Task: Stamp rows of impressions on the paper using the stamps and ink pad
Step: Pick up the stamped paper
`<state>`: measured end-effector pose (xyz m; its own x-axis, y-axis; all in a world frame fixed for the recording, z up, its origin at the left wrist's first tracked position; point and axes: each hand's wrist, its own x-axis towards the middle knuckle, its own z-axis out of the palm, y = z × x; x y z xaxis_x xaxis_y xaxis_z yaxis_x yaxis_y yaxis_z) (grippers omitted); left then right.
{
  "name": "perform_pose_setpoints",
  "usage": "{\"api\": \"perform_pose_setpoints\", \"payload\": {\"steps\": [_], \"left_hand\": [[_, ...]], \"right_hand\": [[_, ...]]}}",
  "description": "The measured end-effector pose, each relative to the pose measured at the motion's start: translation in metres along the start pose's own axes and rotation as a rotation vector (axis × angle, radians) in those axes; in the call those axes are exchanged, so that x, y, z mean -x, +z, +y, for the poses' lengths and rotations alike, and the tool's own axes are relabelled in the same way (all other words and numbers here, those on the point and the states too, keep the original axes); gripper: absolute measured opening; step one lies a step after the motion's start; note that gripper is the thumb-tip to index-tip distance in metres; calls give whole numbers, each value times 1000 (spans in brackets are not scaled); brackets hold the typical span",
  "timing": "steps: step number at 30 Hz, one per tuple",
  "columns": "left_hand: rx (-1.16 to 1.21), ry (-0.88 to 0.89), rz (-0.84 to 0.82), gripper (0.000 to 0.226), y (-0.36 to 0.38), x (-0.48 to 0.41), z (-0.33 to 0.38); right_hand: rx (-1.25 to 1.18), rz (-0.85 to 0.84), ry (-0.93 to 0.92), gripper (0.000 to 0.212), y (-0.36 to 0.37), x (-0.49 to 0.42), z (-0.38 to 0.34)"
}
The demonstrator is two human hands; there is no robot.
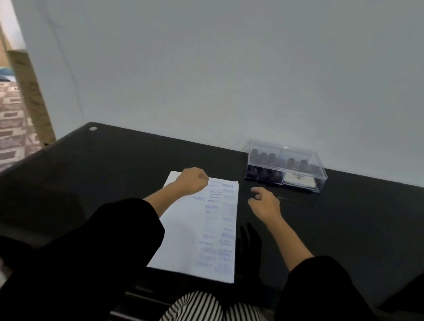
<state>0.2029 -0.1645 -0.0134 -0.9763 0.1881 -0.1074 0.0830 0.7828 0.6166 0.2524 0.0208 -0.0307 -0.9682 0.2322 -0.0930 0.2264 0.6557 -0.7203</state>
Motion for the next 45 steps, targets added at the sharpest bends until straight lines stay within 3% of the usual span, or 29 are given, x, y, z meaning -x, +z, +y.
{"api": "perform_pose_setpoints", "payload": {"steps": [3,6,9,14,17,20,22,26,29,34,37,40,45], "left_hand": [[-41,-84,-35,21,6,19,-25],[-161,-211,-52,47,14,34,-43],[-169,-337,-52,57,24,44,-55],[-70,-453,34,60,22,37,-56],[-65,-541,50,61,17,30,-56],[-111,-579,47,59,19,29,-55],[-155,-571,27,52,19,29,-56],[-160,-601,18,45,11,26,-68],[-91,-601,28,44,10,23,-72],[135,-564,106,50,4,24,-67],[270,-521,110,46,9,28,-64],[317,-375,162,33,16,32,-61],[441,-95,302,32,5,38,-49]], "right_hand": [[11,-86,40,44,16,19,0],[6,-151,93,46,32,33,0],[-31,-132,113,46,42,38,-2],[-122,-92,179,8,48,30,-3],[-145,-75,211,2,49,26,-4],[-137,-80,228,6,48,26,-9],[-119,-82,241,20,47,25,-10],[-110,-85,308,16,48,18,-3],[-104,-89,337,34,49,15,2],[-73,-131,360,30,54,12,1],[-75,-123,370,43,54,12,0],[-159,-144,379,45,50,12,-1],[-464,-123,393,44,37,10,-1]]}}
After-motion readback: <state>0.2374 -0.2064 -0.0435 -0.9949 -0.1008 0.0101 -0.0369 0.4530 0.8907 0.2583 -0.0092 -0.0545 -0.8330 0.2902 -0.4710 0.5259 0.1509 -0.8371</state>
